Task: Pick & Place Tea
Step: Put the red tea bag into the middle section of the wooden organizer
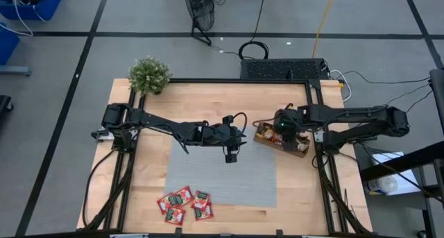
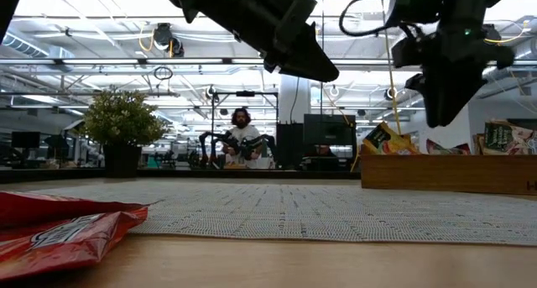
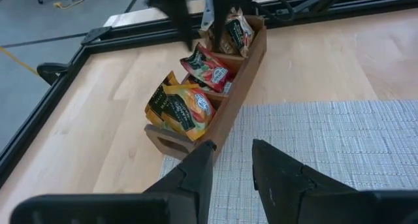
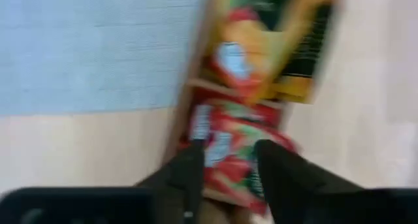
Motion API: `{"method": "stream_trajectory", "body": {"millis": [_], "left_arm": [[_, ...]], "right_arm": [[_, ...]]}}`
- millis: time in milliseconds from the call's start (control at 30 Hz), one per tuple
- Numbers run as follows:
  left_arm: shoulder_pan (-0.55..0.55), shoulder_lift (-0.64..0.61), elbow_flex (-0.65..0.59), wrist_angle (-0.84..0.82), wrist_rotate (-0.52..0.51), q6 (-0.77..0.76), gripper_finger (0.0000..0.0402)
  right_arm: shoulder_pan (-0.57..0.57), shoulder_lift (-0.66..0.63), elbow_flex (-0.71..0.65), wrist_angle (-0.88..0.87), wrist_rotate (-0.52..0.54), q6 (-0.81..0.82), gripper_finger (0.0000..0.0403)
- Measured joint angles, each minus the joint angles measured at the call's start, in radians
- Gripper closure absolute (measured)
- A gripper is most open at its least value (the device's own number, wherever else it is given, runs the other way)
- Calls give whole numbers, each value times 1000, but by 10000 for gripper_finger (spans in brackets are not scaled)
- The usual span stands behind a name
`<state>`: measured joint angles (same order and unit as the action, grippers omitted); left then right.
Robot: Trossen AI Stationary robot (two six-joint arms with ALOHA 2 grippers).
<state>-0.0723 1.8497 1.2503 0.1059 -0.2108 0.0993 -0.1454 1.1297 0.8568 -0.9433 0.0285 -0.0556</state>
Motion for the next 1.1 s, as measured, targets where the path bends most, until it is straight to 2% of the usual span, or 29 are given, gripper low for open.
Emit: {"method": "stream_trajectory", "body": {"millis": [100, 167, 300, 733, 900, 1000, 1100], "left_arm": [[1, 0, 0, 1, 0, 0, 289], [2, 0, 0, 1, 0, 0, 289], [6, 0, 0, 0, 0, 0, 289], [7, 0, 0, -1, 0, 0, 289], [8, 0, 0, 0, 0, 0, 289], [8, 0, 0, -1, 0, 0, 289], [7, 0, 0, 0, 0, 0, 289]], "right_arm": [[22, 30, -2, -28, -28, -34, 359], [26, 60, -20, -20, -26, -51, 389], [26, 140, -55, 39, -27, -51, 401], [30, 377, -53, 57, -31, -58, 403], [33, 417, -53, 78, -18, -27, 403], [53, 408, -54, 98, 70, -1, 403], [74, 390, -55, 128, 216, 68, 403]]}}
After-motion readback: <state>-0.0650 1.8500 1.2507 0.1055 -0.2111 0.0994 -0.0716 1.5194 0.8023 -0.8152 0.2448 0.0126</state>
